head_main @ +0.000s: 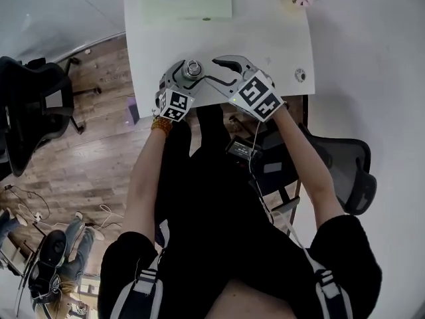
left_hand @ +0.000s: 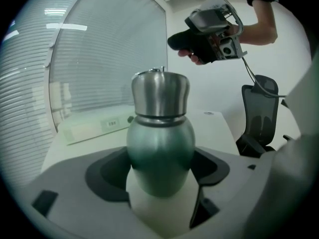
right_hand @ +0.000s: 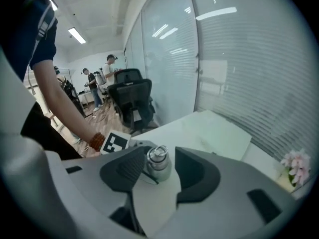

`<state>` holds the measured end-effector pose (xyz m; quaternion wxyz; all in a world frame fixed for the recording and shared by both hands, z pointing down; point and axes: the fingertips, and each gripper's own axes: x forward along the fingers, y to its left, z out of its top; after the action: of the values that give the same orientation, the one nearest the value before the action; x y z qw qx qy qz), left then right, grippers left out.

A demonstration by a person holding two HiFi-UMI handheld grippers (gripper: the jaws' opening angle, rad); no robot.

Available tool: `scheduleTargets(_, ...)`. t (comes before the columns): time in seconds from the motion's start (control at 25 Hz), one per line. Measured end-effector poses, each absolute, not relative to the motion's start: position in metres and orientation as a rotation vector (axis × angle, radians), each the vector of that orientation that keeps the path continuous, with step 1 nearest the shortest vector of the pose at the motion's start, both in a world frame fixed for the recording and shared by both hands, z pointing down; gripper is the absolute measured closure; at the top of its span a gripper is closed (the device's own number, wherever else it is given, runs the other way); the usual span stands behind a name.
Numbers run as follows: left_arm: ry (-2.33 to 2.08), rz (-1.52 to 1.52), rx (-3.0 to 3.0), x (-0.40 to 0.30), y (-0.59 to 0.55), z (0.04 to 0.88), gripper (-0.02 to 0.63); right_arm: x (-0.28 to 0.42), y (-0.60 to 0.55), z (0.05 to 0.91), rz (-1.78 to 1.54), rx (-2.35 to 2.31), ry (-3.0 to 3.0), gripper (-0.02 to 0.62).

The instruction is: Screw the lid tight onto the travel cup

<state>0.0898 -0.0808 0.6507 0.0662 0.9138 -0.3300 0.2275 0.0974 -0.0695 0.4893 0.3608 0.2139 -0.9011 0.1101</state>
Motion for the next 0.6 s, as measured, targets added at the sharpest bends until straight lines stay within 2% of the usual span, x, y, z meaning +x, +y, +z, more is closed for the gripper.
scheduleTargets(0.12,-0.995,0.691,2.755,0.091,-0.081,0.652,0.234,0.084,-0.068,0.517,0.354,0.406,-2.230,0.334)
scheduleTargets(0.2,-0.993,0.693,2.752,0.090,-0.081,0.653,0.235,0.076,-0.069,0.530,0.400,0.355,-2.174,0.314)
scheduleTargets(0.6,-0.984,0.694,2.740,0.085,-0.083,0.654,0.235,0.051,-0.080,0.564,0.489,0.315,-1.962,0.299)
